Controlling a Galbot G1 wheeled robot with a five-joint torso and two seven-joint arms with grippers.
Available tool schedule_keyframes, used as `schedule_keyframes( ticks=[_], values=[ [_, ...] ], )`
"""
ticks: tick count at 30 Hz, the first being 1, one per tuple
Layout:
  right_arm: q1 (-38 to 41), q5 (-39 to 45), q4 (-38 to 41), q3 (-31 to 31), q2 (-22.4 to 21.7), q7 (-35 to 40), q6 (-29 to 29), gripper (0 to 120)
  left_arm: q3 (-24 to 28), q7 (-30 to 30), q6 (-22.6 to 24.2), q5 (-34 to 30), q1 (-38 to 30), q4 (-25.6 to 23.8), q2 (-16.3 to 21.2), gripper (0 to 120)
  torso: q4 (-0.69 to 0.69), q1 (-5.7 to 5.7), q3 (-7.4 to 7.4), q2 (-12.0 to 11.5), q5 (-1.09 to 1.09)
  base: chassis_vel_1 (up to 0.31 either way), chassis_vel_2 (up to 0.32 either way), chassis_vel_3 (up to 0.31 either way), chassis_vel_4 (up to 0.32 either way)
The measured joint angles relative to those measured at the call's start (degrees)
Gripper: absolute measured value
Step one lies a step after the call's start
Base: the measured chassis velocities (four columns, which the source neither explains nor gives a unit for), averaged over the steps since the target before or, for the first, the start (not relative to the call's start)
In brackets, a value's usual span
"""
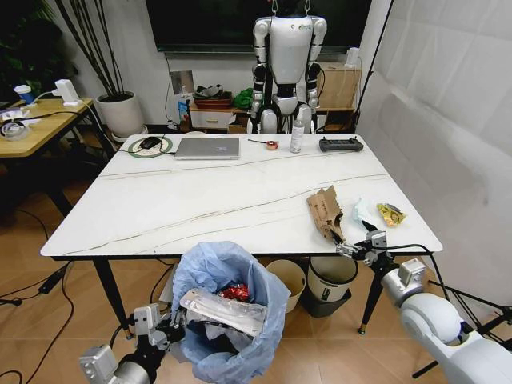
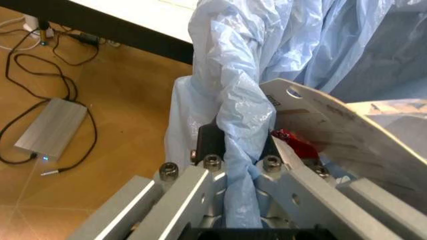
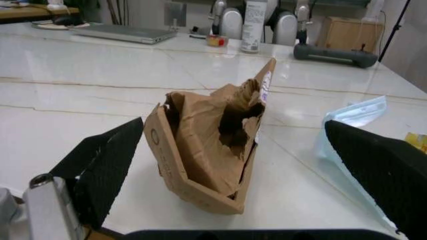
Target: Pick up the trash bin and place the trash from the table into it.
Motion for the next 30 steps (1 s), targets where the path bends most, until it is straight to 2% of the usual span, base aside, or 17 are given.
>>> schedule_keyframes(
  ticks=[13,30],
  values=[
    [2.3,2.9,-1.1,1.5,-0.9,0.3,-1.8,100,-0.2,-0.1,0.1,-0.4,-0.4,-0.1,0.0,0,0.0,0.0,0.0,0.0,0.0,0.0,0.0,0.0,0.0],
    [10.5,6.6,-13.3,0.2,-1.3,-3.7,-4.2,100,-0.6,-0.1,0.1,-0.9,-0.6,0.1,-0.1,0,0.0,0.0,0.0,0.0,0.01,0.0,0.0,0.0,0.0]
  ],
)
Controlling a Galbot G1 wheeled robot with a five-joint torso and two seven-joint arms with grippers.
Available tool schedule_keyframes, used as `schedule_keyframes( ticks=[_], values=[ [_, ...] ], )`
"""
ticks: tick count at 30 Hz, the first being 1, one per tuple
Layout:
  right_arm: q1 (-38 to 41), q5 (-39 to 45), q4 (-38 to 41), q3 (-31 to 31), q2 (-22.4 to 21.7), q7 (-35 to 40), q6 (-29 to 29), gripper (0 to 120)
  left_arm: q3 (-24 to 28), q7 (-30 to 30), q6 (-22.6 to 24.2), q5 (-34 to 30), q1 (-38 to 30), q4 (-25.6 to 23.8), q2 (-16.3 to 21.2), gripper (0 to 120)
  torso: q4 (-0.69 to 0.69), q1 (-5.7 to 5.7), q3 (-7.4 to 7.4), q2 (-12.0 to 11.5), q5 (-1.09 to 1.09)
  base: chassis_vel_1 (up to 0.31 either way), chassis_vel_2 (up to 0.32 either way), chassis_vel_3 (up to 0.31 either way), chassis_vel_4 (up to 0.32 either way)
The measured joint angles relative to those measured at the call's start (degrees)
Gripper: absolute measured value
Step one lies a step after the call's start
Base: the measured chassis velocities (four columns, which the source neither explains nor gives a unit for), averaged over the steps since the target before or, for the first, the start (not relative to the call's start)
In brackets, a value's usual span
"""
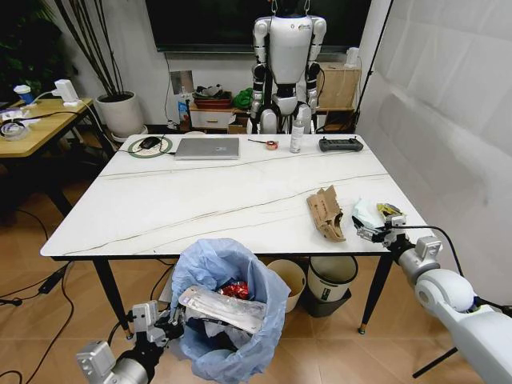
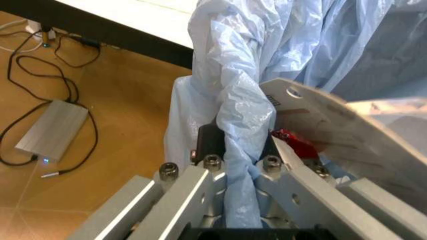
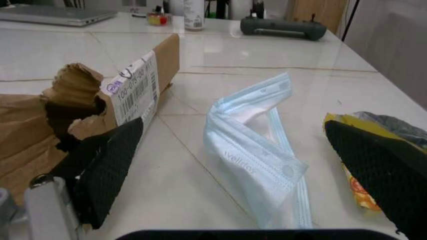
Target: Pick up the trash bin and place the trash from the table into it.
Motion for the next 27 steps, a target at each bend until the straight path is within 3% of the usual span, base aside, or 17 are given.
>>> schedule_keyframes(
  ticks=[10,27],
  values=[
    [4.3,0.7,-6.6,-2.2,1.1,-4.1,0.1,99,-0.4,-0.2,0.0,-0.4,-0.3,0.2,-0.2,0,0.0,0.0,0.0,0.0,0.0,0.0,0.0,0.0,0.0],
    [5.0,2.1,-8.7,-3.1,1.3,-7.3,0.6,42,-0.4,-0.5,0.2,-0.5,-0.5,0.3,-0.5,0,0.0,-0.01,0.0,0.0,-0.01,0.0,0.0,0.0,0.0]
  ],
)
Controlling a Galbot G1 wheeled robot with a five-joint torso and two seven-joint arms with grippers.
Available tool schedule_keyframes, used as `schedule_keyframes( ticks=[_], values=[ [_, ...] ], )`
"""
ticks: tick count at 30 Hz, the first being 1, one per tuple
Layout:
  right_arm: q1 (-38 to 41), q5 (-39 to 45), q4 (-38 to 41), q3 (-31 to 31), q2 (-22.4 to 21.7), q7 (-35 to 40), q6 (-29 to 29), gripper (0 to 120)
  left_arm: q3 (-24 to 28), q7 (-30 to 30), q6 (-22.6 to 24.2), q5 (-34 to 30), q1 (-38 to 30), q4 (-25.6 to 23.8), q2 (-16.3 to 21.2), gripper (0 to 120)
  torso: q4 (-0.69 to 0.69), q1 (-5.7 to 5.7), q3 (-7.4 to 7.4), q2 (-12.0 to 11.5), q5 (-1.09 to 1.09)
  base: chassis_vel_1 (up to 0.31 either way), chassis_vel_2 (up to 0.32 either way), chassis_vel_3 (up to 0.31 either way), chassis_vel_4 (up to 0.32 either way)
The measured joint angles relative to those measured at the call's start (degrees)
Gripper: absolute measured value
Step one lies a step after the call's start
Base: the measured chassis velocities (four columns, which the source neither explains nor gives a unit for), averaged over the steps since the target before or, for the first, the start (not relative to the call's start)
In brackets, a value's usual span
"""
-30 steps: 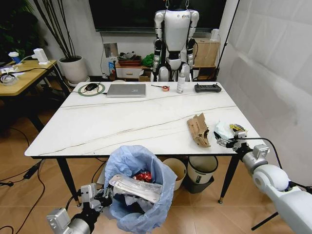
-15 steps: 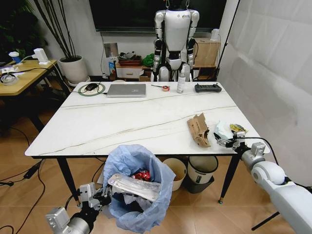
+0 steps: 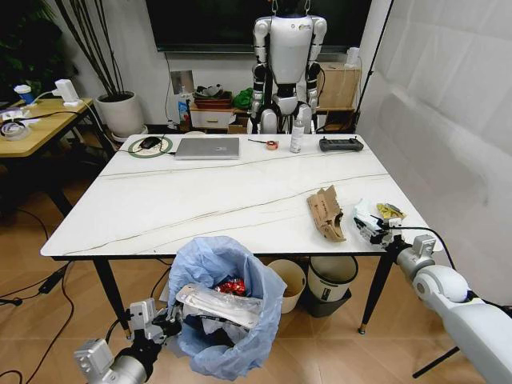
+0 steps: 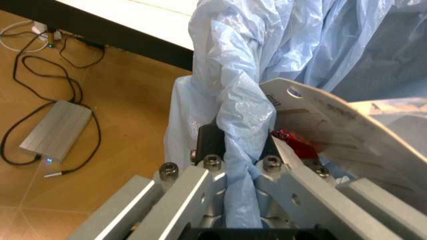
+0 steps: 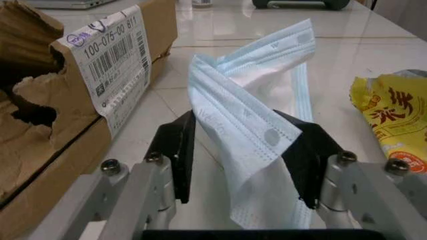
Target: Pick up the trash bin and place the trash from the table into it.
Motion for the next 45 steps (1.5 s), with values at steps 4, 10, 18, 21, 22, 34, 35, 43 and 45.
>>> schedule_keyframes(
  ticks=[4,10,18,21,22,34,35,43,45],
  values=[
    [0.2,0.0,-0.2,-0.3,0.1,-0.6,0.2,26,0.0,0.0,0.0,0.1,0.0,0.0,0.0,0,0.0,0.0,0.0,0.0,0.0,0.0,0.0,0.0,0.0],
    [0.5,0.0,-0.4,-0.8,0.3,-1.2,0.6,6,0.0,0.0,0.0,0.1,-0.1,0.0,-0.2,0,0.0,0.0,0.0,0.0,-0.01,0.0,0.0,0.0,0.0],
    [1.3,0.7,-0.7,-1.2,0.6,-2.0,1.4,0,0.0,0.0,0.0,0.1,-0.1,-0.2,0.0,0,0.0,0.0,0.0,0.0,0.0,0.0,0.0,0.0,0.0],
    [1.8,1.7,-0.6,-1.3,0.6,-2.3,1.9,0,0.0,0.0,0.0,0.1,-0.1,-0.2,0.0,0,0.0,0.0,0.0,0.0,0.0,0.0,0.0,0.0,0.0],
    [1.9,1.9,-0.6,-1.3,0.7,-2.3,2.0,0,0.0,0.0,0.0,0.1,-0.1,-0.2,0.0,0,0.0,0.0,0.0,0.0,0.0,0.0,0.0,0.0,0.0],
    [3.0,3.2,-0.6,-1.4,0.8,-3.2,3.2,0,0.2,0.1,0.0,0.1,-0.2,-0.3,0.1,0,0.0,0.0,0.0,0.0,0.0,0.0,0.0,0.0,0.0],
    [3.1,3.3,-0.5,-1.3,0.8,-3.3,3.5,0,0.2,0.2,0.0,0.1,-0.2,-0.3,0.1,0,0.0,0.0,0.0,0.0,0.0,0.0,0.0,0.0,0.0],
    [4.9,7.0,4.2,-1.8,-0.6,-4.5,5.7,0,0.9,0.3,0.0,0.4,-0.2,-0.4,0.7,0,0.0,0.0,-0.01,0.0,-0.02,0.0,0.0,0.0,0.0],
    [5.1,8.4,6.7,-2.8,-1.3,-5.8,6.7,0,1.1,0.4,0.0,0.5,-0.2,-0.4,0.9,0,0.0,0.0,0.0,0.0,0.01,0.0,0.0,0.0,0.0]
  ],
)
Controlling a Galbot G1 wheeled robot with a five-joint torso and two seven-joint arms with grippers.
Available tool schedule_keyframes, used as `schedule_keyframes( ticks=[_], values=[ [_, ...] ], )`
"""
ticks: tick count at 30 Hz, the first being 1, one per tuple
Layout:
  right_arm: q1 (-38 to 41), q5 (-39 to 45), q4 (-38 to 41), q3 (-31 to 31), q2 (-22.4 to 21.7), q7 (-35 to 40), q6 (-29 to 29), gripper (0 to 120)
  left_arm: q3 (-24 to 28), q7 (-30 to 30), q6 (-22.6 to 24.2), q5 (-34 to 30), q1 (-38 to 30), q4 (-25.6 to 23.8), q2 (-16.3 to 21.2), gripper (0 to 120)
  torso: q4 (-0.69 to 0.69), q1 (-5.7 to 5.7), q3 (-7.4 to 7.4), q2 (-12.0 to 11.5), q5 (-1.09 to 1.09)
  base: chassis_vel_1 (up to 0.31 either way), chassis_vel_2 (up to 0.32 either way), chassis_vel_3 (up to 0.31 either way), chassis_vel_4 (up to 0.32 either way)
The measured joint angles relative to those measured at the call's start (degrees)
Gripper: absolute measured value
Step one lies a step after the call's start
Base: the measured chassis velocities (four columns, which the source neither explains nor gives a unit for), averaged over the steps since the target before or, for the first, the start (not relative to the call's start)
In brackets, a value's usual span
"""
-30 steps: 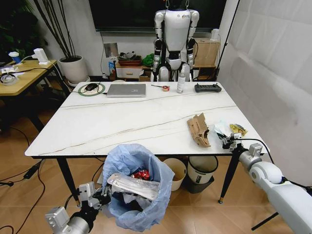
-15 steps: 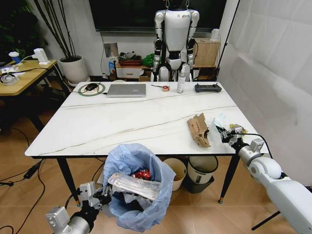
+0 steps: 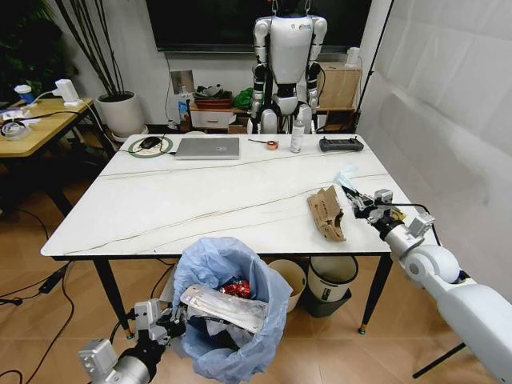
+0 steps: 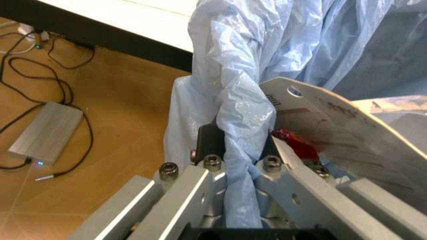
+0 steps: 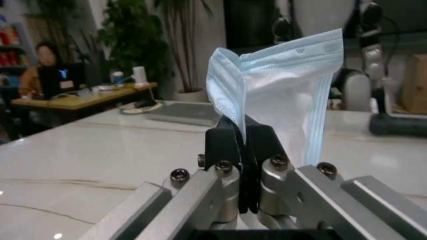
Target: Pick up the trash bin and place the trash from the table into it.
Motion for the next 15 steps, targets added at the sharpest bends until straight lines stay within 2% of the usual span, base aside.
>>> schedule_keyframes(
  ticks=[5,6,7,9,12,15],
  values=[
    [-1.3,3.2,7.5,-0.7,-3.1,-3.3,2.2,0,0.4,0.0,0.0,-0.1,0.0,-0.2,0.6,0,0.01,0.0,0.0,0.0,0.0,0.0,0.0,0.0,0.0],
    [-3.2,5.5,13.3,0.0,-6.4,-5.0,3.0,0,0.7,0.0,0.0,-0.4,-0.1,-0.4,1.1,0,0.01,0.0,0.0,0.0,-0.05,0.0,0.0,0.0,0.0],
    [-4.5,5.9,15.7,0.1,-8.1,-5.8,3.5,0,0.8,-0.1,0.1,-0.8,0.0,-0.6,1.5,0,-0.01,0.0,0.0,0.0,-0.04,0.0,0.0,0.0,0.0],
    [-4.7,6.0,16.1,0.2,-8.3,-6.0,3.5,0,0.8,-0.1,0.1,-0.9,0.0,-0.6,1.5,0,-0.01,0.0,0.0,0.0,-0.04,0.0,0.0,0.0,0.0],
    [-7.8,6.3,22.8,0.5,-12.2,-9.3,4.3,0,0.8,-0.3,0.3,-2.0,0.3,-1.0,2.5,0,-0.02,0.0,0.0,0.0,-0.01,0.0,0.0,0.0,0.0],
    [-8.9,6.4,26.3,0.5,-13.7,-10.6,4.5,0,1.1,-0.5,0.4,-2.3,0.3,-1.0,2.8,0,0.0,0.0,0.0,0.0,0.0,0.0,0.0,0.0,0.0]
  ],
)
